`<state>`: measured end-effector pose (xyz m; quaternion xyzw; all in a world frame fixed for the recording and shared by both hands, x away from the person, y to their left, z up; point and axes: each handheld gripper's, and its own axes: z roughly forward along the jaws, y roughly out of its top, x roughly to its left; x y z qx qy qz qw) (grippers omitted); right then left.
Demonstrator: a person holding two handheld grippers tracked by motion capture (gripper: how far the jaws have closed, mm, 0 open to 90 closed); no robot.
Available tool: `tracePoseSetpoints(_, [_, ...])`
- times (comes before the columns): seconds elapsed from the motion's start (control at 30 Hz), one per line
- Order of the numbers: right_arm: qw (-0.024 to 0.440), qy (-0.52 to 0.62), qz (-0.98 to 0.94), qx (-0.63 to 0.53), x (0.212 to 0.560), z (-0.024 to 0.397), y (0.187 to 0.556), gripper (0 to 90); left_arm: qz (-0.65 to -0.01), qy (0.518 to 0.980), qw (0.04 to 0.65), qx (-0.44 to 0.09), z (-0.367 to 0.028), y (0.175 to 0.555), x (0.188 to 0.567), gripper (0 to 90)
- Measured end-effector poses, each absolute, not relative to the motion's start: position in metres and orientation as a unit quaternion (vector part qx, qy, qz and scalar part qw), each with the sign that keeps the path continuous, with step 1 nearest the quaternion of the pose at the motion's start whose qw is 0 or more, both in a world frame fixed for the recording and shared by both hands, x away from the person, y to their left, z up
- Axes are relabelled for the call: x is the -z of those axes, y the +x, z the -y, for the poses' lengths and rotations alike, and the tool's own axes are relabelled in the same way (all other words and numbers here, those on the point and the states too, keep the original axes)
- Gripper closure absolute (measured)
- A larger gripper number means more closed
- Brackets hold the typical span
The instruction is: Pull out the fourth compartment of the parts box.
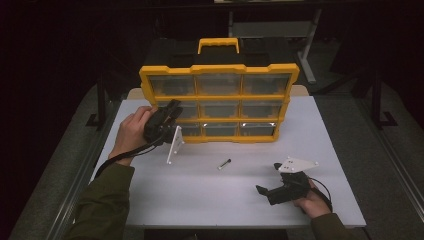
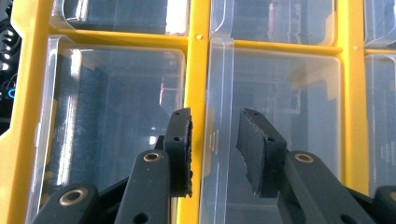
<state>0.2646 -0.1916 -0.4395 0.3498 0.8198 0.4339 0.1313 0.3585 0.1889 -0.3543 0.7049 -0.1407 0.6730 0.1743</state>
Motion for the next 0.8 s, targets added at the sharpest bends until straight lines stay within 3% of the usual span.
tracePoseSetpoints(0.8, [0.128,0.353,-0.819,-0.434,0.4394,0.1919,0.2644,0.0,0.145,0.705,0.147,-0.679,-0.1879,0.3585,0.3551,77.6])
